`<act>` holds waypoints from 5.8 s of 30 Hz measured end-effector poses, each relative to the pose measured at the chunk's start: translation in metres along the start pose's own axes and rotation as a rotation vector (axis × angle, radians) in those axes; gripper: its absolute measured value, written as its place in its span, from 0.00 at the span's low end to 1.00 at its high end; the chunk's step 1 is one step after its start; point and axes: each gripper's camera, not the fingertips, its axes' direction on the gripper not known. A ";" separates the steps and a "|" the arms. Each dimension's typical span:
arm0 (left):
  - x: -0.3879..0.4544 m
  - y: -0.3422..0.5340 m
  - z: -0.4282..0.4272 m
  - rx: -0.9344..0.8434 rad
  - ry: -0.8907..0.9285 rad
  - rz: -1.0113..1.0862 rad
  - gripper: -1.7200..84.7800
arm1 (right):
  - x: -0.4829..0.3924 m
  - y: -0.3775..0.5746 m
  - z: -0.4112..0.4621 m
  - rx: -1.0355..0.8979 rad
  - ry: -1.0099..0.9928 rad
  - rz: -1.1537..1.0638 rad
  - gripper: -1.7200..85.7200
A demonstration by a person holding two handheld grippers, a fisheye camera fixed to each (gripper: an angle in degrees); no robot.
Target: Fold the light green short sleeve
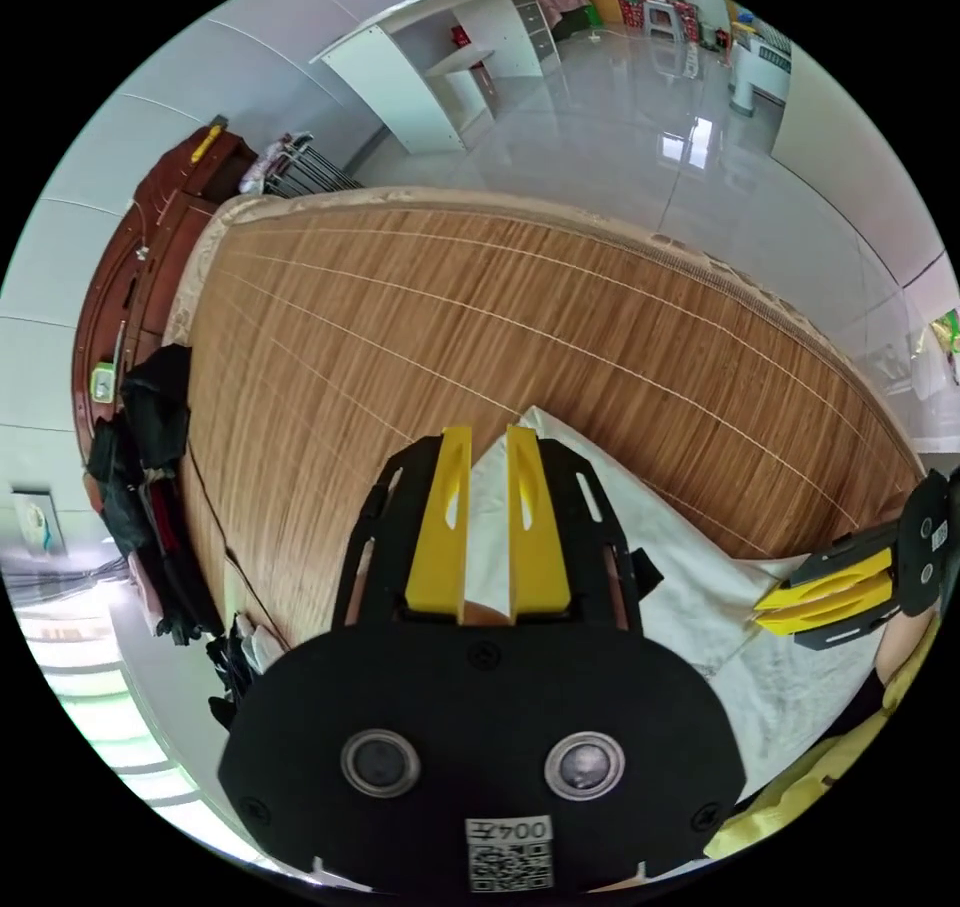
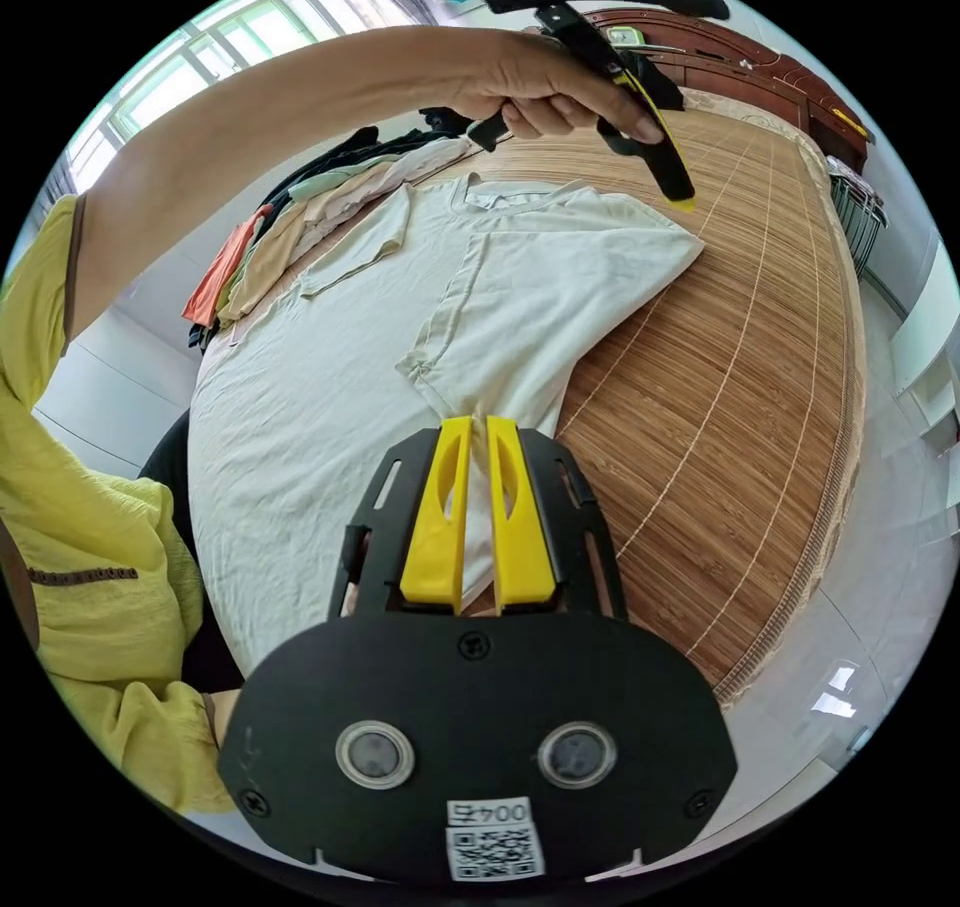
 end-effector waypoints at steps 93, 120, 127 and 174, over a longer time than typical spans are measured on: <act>0.357 0.851 -0.247 0.089 -0.172 -0.509 0.02 | -0.315 -0.042 -0.042 -0.057 0.771 -0.006 0.07; 0.371 0.858 -0.271 0.066 -0.164 -0.584 0.02 | -0.406 -0.039 -0.095 -0.050 0.614 0.178 0.01; 0.388 0.852 -0.276 0.037 -0.278 -0.507 0.02 | -0.511 0.035 -0.039 -0.126 0.634 0.221 0.01; 0.267 1.150 -0.336 -0.010 0.112 -0.890 0.03 | -0.398 0.288 -0.156 0.196 0.348 0.673 0.10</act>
